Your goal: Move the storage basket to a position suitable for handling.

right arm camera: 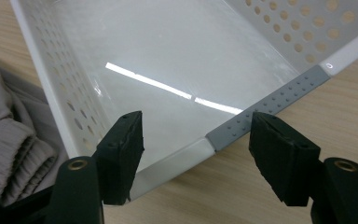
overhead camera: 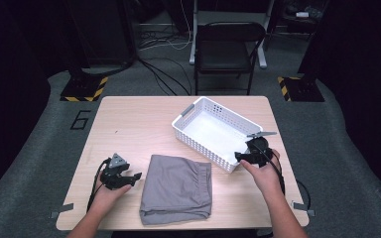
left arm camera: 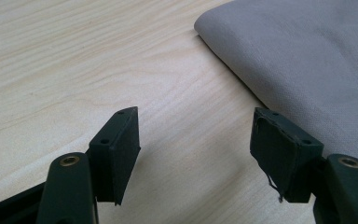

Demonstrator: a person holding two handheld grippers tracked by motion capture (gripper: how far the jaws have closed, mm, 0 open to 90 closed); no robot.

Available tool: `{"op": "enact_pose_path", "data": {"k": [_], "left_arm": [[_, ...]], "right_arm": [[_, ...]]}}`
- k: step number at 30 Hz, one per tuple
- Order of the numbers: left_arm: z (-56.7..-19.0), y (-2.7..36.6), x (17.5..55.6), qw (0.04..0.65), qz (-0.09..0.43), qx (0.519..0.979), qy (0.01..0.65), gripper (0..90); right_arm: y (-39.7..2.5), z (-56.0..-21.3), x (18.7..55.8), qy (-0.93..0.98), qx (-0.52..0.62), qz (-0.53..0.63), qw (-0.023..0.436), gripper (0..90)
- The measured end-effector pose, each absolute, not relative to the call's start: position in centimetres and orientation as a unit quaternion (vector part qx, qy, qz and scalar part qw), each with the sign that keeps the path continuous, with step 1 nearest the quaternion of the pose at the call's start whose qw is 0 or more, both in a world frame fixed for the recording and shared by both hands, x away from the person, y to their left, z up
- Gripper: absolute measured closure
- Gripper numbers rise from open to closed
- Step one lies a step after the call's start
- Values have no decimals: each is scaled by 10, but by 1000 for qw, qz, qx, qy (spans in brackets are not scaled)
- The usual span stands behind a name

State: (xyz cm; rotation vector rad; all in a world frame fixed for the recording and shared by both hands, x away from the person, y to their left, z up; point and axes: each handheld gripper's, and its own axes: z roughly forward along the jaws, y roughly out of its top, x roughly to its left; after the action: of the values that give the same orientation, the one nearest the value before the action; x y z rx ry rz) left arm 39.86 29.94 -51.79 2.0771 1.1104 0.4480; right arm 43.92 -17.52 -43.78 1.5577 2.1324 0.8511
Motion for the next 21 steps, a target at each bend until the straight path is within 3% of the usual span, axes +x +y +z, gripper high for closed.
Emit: {"op": "enact_pose_path", "data": {"k": [9,21], "left_arm": [[-519,302,396,364,177,804,436,332],[-520,317,380,354,188,798,449,342]], "right_arm": [[-179,-444,445,742,585,295,143,308],[-177,-443,468,748,573,304,143,464]]}}
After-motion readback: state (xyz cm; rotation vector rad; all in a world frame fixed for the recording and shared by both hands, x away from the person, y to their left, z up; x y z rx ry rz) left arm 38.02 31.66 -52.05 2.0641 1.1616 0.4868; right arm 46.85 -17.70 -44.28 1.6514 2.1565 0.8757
